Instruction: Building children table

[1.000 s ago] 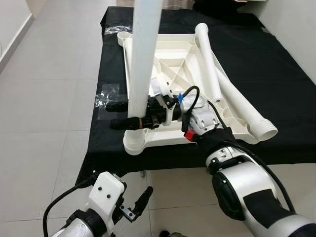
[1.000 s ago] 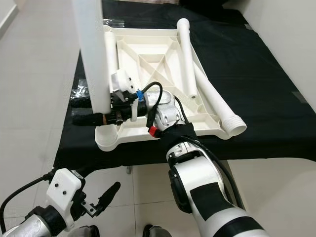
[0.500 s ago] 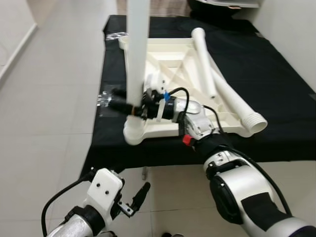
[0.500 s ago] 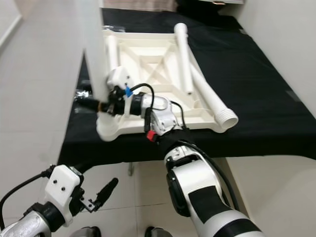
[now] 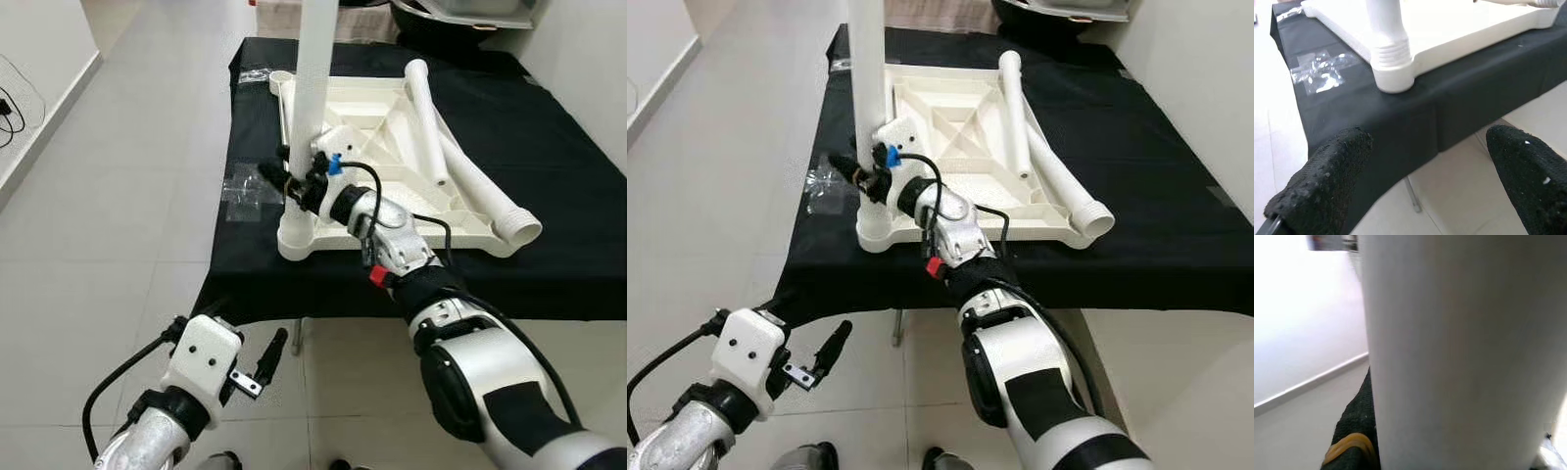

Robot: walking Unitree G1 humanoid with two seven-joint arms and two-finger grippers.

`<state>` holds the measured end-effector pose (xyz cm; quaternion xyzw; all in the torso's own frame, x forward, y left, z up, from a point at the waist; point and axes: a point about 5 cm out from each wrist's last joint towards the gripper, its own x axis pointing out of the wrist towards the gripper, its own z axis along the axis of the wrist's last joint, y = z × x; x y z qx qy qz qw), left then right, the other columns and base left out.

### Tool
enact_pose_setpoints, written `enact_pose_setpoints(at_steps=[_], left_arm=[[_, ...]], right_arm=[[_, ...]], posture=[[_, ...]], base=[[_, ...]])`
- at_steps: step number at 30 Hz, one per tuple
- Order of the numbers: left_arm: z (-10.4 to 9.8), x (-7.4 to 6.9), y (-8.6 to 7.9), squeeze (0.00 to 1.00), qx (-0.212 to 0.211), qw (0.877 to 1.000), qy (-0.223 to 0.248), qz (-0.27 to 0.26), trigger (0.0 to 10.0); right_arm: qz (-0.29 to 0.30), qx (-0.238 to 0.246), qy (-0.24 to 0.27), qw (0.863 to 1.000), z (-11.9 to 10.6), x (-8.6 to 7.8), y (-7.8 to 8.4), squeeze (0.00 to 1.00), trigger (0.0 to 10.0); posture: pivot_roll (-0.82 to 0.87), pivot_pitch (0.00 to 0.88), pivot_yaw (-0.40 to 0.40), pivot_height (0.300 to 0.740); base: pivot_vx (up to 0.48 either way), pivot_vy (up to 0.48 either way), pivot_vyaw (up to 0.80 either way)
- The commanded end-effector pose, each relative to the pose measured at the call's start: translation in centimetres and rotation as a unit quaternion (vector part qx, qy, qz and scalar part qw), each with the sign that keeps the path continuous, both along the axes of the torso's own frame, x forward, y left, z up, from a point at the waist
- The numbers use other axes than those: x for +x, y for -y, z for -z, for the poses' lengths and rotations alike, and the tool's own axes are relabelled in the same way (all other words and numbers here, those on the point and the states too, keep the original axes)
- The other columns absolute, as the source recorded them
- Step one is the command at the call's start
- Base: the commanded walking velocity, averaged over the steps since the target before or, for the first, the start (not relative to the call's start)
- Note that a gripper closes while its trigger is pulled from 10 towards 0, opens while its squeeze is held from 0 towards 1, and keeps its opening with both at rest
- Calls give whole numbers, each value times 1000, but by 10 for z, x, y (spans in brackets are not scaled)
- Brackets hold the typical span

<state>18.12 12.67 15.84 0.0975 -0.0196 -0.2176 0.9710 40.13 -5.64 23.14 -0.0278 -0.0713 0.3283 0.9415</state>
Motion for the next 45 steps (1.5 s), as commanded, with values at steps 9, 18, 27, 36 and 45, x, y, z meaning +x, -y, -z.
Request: enact_pose_setpoints(at_steps=[9,18,27,36,45], left_arm=[[7,1,0,0,4,1000,-11,0,10000],[9,0,1,0,6,1000,-11,-1,10000],[10,0,1,0,8,1000,-12,2,10000],[10,1,2,0,9,1000,-12,4,10000],[10,1,0,0,9,1000,-12,1,10000]], right_arm=[[239,-11,-107,965,53,5,44,0,0],[411,50,-136,900,54,5,48,0,0],[512,113,-150,838,48,1,46,0,0],[582,174,-162,778,38,-2,40,0,0],[556,126,-91,817,24,3,46,0,0]], posture=[[194,193,-105,740],[195,196,-109,740],[193,198,-110,740],[204,203,-116,740],[186,207,-112,740]], base=[[0,0,0],[0,0,0],[0,0,0],[0,0,0],[0,0,0]])
